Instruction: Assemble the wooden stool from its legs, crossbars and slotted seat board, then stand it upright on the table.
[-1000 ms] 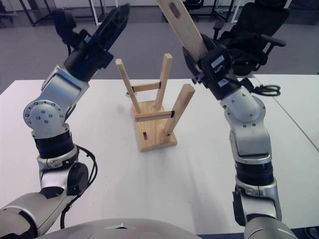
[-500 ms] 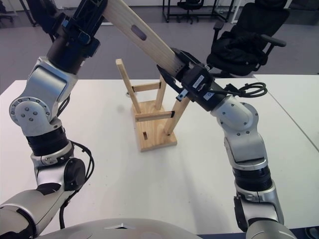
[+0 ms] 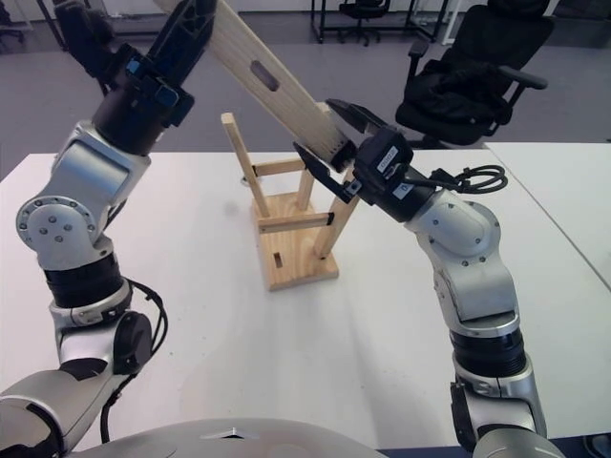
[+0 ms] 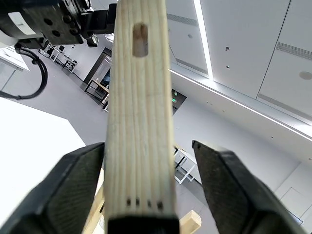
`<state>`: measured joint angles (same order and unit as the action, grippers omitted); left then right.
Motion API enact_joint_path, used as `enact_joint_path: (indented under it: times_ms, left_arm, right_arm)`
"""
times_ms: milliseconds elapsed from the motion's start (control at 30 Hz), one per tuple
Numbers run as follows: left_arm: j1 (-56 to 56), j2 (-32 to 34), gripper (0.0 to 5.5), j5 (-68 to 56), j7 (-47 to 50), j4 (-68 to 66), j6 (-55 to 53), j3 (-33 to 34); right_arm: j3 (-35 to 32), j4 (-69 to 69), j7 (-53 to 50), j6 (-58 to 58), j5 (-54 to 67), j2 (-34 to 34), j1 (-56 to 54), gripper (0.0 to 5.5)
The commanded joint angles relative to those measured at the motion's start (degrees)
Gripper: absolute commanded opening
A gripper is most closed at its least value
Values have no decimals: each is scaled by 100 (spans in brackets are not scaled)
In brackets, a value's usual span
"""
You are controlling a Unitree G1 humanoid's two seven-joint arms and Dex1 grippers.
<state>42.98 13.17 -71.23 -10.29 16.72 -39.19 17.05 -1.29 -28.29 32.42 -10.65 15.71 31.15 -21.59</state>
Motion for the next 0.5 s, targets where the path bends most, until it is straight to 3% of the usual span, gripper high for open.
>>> enact_joint_path:
  times_ms: [33,167,267,400,500]
  left_arm:
    - [-377,579,103,21,102,35,287,774]
    - [-1689,873,103,-100,238,542,100,1153]
    - [-2695,550,103,303,644,720,202,995]
    - [-3631,-122,103,1242,996,743,438,168]
    - [-3993,-849,103,1454,1526,610,711,34]
  right_arm:
    - [-305,-52,-300,-130,58,-114,-87,409]
    - [-1084,795,-1176,-607,-32,-232,-268,414]
    - [-1148,1538,-1953,-1184,-523,-412,111,414]
    - [-302,3017,-1919,-740,-1361,-480,867,414]
    - [410,4723,-1833,309,-1913,-744,951,414]
